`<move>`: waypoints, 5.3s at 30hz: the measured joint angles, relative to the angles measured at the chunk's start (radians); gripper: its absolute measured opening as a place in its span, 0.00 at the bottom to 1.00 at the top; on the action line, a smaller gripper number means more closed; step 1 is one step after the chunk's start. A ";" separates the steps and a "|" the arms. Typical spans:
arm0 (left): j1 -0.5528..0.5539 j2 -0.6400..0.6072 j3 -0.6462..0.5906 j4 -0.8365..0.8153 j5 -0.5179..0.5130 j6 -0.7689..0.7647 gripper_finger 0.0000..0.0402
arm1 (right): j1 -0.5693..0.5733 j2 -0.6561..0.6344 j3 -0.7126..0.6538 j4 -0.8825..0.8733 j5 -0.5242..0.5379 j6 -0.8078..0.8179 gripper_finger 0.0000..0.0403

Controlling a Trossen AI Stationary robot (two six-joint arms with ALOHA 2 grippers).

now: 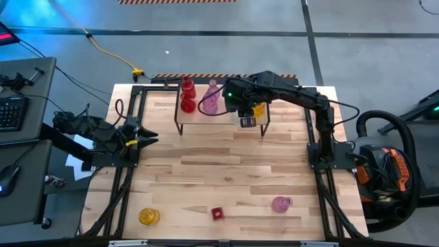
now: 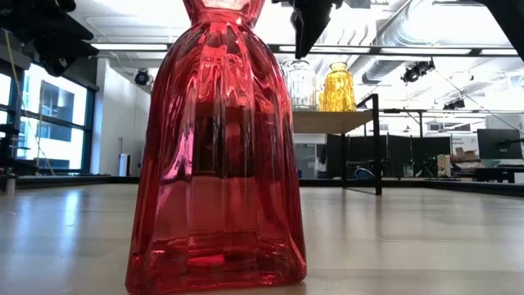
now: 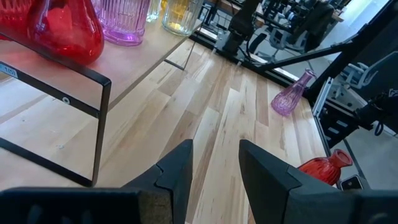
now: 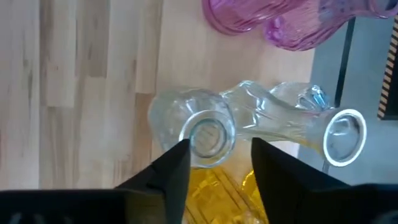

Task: Sort vases onto shelf
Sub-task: Put the transparent vase on the shelf aligned with the other transparent vases, then put the pink vase on the shelf aligned with the other pink vases

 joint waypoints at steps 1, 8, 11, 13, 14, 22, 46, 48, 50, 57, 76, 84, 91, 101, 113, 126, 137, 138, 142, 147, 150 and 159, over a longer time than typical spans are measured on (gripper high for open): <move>0.000 0.000 0.000 0.000 0.000 0.000 0.30 | 0.003 0.000 0.000 -0.002 0.000 0.002 0.36; 0.000 0.000 0.000 0.000 0.000 0.000 0.30 | 0.036 -0.022 0.000 -0.024 0.025 0.022 0.27; 0.000 0.000 0.000 0.001 0.000 0.000 0.30 | 0.056 -0.040 0.000 -0.024 0.044 0.024 0.26; 0.000 0.000 0.000 0.000 0.000 0.000 0.30 | 0.067 -0.046 -0.001 -0.023 0.034 0.034 0.26; 0.000 0.000 0.000 0.000 0.000 0.000 0.30 | 0.073 -0.047 -0.001 -0.024 0.027 0.037 0.26; 0.000 0.000 0.000 0.000 0.000 0.000 0.30 | 0.086 -0.045 -0.003 -0.023 -0.012 0.089 0.26; 0.000 0.000 0.000 0.000 0.000 0.000 0.30 | 0.058 -0.159 -0.340 0.104 -0.098 0.207 0.26; 0.000 0.000 0.000 0.000 0.000 0.000 0.30 | 0.052 -0.162 -0.344 0.118 -0.100 0.190 0.26; 0.000 0.000 0.000 0.000 0.000 0.000 0.30 | 0.044 -0.162 -0.344 0.121 -0.101 0.178 0.26; 0.000 0.000 0.000 0.000 0.000 0.000 0.30 | 0.022 -0.162 -0.344 0.167 -0.108 0.132 0.26; 0.000 0.000 0.000 0.000 0.000 0.000 0.30 | -0.012 -0.150 -0.343 0.234 -0.111 0.076 0.26; 0.000 0.000 0.000 0.000 0.000 0.000 0.30 | -0.013 -0.151 -0.343 0.230 -0.109 0.075 0.26; 0.000 0.000 0.000 0.000 0.000 0.000 0.30 | -0.011 -0.179 -0.321 0.204 -0.094 0.091 0.26; 0.000 0.000 0.000 0.000 0.000 0.000 0.30 | 0.049 -0.182 -0.204 0.016 -0.096 0.185 0.26; 0.000 0.000 0.000 0.000 0.000 0.000 0.30 | 0.203 -0.182 -0.198 -0.023 -0.090 0.427 0.26; 0.000 0.000 0.000 0.000 0.000 0.000 0.30 | 0.444 -0.132 -0.199 0.083 -0.033 0.655 0.26; 0.000 0.000 0.000 0.000 0.000 0.000 0.30 | 0.589 -0.014 -0.200 0.230 -0.056 0.764 0.26; 0.000 0.000 0.000 0.000 0.000 0.000 0.30 | 0.600 -0.005 -0.200 0.239 -0.056 0.777 0.26; 0.000 0.000 0.000 0.000 0.000 0.000 0.30 | 0.649 0.012 -0.200 0.273 -0.056 0.868 0.26; 0.000 0.000 0.000 0.000 0.000 0.000 0.30 | 0.707 0.012 -0.200 0.303 -0.038 0.961 0.26; 0.000 0.000 0.000 0.000 0.000 0.000 0.30 | 0.730 0.013 -0.200 0.302 -0.030 1.015 0.26; 0.000 0.000 0.000 0.000 0.000 0.000 0.30 | 0.825 0.010 -0.200 0.199 0.040 1.302 0.26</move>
